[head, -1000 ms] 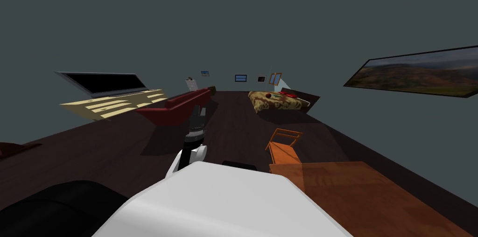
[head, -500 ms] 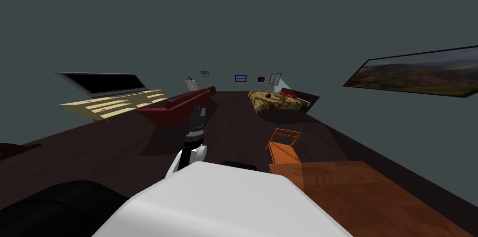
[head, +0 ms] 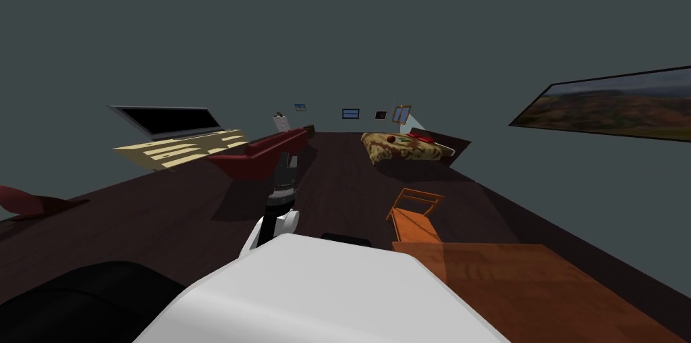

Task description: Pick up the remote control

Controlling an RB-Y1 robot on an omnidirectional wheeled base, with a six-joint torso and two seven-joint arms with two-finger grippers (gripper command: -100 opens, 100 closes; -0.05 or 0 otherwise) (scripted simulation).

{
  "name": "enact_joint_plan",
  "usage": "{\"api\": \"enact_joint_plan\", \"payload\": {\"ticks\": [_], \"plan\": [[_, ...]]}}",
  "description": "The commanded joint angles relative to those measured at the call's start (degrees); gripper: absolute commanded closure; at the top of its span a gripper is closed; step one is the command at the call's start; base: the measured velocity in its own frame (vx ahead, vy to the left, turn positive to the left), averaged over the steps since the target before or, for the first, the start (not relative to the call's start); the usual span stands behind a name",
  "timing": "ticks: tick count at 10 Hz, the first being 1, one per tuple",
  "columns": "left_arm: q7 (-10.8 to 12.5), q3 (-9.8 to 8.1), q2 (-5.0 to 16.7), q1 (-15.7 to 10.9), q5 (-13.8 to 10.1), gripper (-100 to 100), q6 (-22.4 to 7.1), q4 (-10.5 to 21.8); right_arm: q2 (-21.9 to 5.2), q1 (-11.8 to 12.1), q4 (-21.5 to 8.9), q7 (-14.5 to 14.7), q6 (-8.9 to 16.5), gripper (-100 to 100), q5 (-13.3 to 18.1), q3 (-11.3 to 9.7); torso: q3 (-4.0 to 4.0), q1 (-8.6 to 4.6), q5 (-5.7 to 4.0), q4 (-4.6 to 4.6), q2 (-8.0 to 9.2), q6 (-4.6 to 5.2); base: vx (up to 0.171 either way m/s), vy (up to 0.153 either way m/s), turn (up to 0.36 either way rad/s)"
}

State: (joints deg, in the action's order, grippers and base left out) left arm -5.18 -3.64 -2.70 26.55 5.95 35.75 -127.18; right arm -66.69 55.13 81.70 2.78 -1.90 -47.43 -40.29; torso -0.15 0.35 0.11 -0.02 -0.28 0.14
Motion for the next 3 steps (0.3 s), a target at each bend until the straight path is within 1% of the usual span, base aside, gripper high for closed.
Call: {"api": "enact_joint_plan", "payload": {"ticks": [1, 2, 3], "plan": [[0.0, 0.00, 0.0, 0.0, 0.0, 0, 0.0, 0.0, -0.6, 2.4, 0.7, 0.4, -1.3, 100, -0.7, 0.8, 0.00, 0.00, 0.00, 0.00, 0.00, 0.00, 0.031, 0.021, 0.074], [0.0, 0.00, 0.0, 0.0, 0.0, 0, 0.0, 0.0, -0.3, 1.1, 0.2, 0.2, -0.9, 100, -0.5, 0.1, -0.02, 0.01, 0.01, -0.01, -0.02, 0.01, 0.013, 0.007, 0.010], [0.0, 0.00, 0.0, 0.0, 0.0, 0, 0.0, 0.0, -0.4, 1.2, 0.1, 0.2, -1.1, 0, -0.5, 0.1, 0.01, -0.03, -0.01, 0.00, 0.02, 0.01, 0.000, 0.000, 0.000]]}}
